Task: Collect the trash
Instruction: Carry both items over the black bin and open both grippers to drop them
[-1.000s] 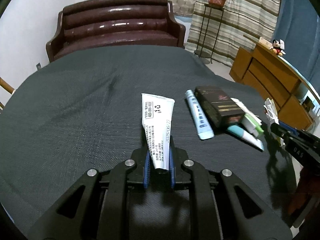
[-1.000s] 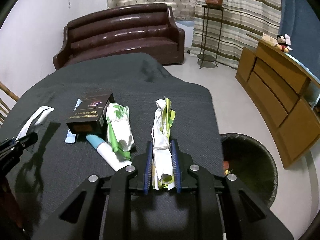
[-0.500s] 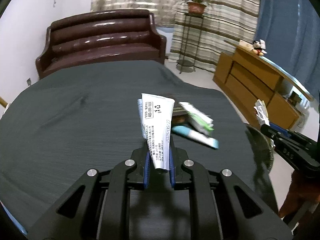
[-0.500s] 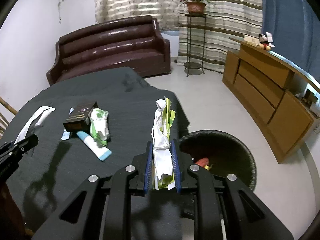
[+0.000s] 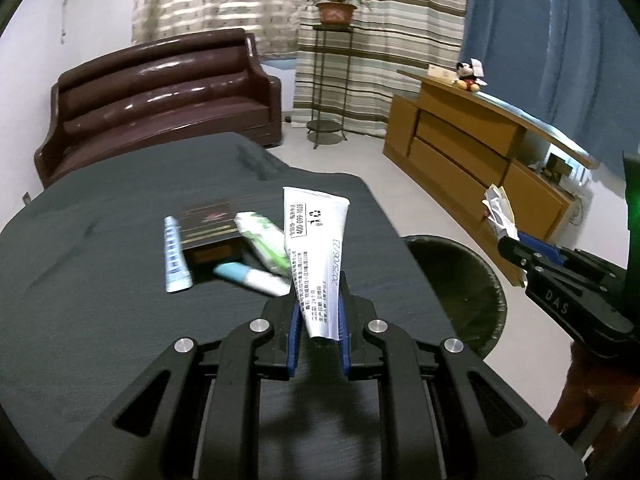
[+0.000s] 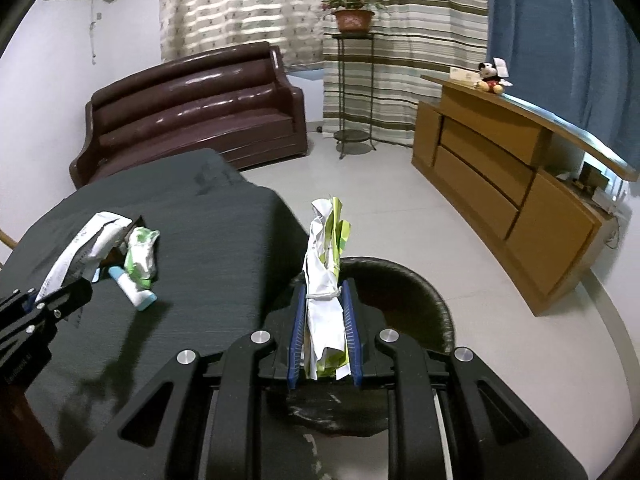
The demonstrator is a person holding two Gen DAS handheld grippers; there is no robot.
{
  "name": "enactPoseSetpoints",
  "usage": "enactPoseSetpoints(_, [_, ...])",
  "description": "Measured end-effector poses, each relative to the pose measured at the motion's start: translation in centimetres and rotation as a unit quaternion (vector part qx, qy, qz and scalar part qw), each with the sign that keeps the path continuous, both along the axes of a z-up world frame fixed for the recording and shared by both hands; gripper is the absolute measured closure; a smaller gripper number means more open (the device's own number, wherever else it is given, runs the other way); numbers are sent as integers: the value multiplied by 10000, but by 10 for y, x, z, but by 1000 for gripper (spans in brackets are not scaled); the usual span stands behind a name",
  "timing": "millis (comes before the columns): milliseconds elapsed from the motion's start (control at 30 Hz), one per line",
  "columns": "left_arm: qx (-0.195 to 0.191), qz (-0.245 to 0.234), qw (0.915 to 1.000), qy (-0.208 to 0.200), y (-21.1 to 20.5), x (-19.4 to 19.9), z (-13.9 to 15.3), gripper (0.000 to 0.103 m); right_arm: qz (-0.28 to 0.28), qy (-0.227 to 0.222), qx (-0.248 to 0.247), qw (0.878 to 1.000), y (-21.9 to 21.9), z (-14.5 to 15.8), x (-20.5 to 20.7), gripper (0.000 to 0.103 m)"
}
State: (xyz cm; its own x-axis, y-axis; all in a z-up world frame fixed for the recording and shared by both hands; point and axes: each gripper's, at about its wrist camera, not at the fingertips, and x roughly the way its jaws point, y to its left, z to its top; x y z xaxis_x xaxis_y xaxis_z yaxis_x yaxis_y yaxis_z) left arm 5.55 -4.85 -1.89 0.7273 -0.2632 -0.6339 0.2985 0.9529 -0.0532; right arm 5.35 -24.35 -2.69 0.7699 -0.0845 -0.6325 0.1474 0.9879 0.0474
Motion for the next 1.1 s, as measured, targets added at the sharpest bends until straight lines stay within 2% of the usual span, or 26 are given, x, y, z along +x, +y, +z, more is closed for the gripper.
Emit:
enactPoseSetpoints(500, [158,-340,9993,-14,-57,12,-12,88,-359,65,54,9993,-37,-14,0,83])
enactPoseSetpoints(1100, [260,-612,9978,12,-103,26,-21,88,-547,-33,-1,9985,-51,-19,5,83])
